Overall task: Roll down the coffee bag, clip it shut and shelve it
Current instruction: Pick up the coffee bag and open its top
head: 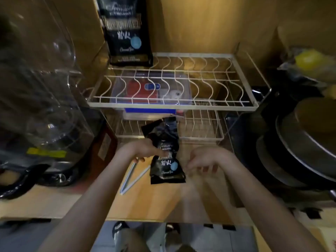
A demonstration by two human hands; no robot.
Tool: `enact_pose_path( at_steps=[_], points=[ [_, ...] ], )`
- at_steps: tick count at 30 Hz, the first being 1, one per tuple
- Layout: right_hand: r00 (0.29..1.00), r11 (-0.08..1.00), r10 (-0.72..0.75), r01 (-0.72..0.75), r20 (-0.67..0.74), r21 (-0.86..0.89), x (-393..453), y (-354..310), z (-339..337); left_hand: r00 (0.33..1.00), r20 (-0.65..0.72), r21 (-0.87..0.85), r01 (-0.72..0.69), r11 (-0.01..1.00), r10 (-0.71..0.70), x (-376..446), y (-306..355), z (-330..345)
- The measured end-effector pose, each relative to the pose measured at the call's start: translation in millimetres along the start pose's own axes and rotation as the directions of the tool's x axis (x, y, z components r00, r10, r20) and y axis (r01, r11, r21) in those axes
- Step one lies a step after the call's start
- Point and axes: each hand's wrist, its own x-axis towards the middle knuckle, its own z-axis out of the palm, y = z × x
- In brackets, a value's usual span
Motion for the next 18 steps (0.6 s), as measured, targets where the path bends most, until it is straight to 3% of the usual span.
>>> enact_pose_path(
  at_steps=[3, 6, 12, 18],
  points=[
    [0.997, 0.998, 0.033, -0.037, 0.07, 0.055, 21, 4, 20, 0.998, -0.056, -0.108, -0.014, 0.994, 0.008, 12, -12, 18],
    [0.999, 0.988, -0.018, 0.012, 0.035, 0.156, 43, 14, 43, 0.99, -0.135, -0.283, -0.07, 0.956, 0.032, 24, -26, 38],
    [0.996, 0.874, -0.056, 0.084, -0.073, 0.479, 78, 34, 71, 0.948, -0.301, -0.668, -0.29, 0.685, 0.107, 42, -34, 71],
    [0.977, 0.714, 0.011, 0.141, -0.211, 0.686, 95, 45, 93, 0.922, -0.38, -0.73, -0.345, 0.59, 0.069, 51, -32, 84]
  ],
)
